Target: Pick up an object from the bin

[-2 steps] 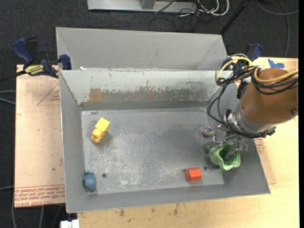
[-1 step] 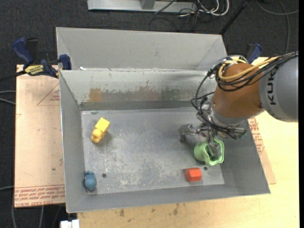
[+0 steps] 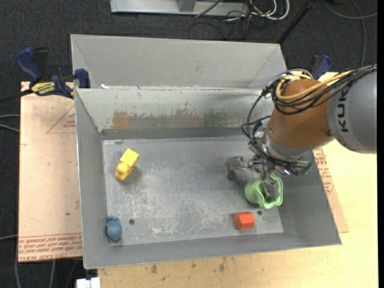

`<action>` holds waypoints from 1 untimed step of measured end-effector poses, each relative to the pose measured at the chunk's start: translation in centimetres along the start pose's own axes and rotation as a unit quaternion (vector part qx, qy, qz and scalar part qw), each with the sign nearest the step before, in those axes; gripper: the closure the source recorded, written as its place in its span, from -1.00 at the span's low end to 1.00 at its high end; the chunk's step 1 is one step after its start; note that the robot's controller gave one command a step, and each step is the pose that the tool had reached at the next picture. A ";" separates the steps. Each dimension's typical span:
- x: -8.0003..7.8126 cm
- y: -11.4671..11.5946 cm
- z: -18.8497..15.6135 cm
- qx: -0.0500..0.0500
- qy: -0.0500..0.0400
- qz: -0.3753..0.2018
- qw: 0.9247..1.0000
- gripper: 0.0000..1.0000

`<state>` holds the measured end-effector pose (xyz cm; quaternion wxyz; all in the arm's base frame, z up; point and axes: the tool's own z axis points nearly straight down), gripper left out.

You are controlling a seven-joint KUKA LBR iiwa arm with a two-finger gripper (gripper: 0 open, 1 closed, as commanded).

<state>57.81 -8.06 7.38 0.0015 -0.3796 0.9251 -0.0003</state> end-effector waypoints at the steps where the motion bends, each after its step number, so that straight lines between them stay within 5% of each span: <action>1: 0.0 -0.3 -0.4 0.002 0.000 0.001 1.000 1.00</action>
Offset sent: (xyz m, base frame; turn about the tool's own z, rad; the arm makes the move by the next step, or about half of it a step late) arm 0.0000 0.0000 0.0000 0.0000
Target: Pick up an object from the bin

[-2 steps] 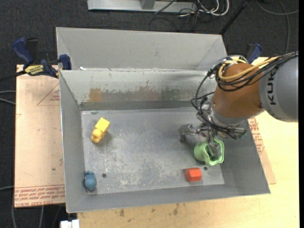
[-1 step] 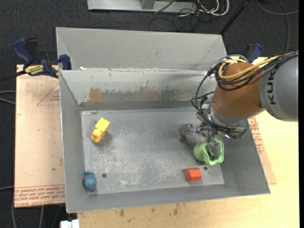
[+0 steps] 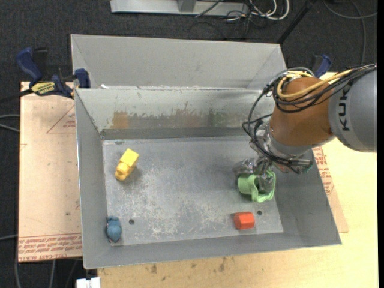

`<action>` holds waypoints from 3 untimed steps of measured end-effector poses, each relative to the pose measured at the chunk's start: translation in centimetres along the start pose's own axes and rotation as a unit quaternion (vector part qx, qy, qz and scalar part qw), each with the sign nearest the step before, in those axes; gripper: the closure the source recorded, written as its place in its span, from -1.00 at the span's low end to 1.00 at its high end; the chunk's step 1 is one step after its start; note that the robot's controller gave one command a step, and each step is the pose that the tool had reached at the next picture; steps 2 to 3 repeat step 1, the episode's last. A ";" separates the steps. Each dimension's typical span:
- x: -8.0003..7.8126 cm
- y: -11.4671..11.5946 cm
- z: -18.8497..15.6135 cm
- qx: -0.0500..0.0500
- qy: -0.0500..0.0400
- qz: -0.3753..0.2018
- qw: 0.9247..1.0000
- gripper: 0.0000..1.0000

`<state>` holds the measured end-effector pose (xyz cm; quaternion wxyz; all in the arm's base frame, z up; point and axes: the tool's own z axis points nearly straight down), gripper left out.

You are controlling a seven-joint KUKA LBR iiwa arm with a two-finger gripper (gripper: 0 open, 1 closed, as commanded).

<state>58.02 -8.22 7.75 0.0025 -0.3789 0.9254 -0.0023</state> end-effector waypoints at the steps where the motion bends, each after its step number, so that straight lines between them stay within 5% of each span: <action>1: -0.3 -0.2 -10.5 0.001 -0.003 0.001 1.000 1.00; 3: -0.3 -0.2 -10.5 0.001 -0.003 0.001 1.000 1.00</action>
Offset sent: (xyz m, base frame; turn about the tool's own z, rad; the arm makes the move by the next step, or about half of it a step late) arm 0.0000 0.0000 0.1004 0.0000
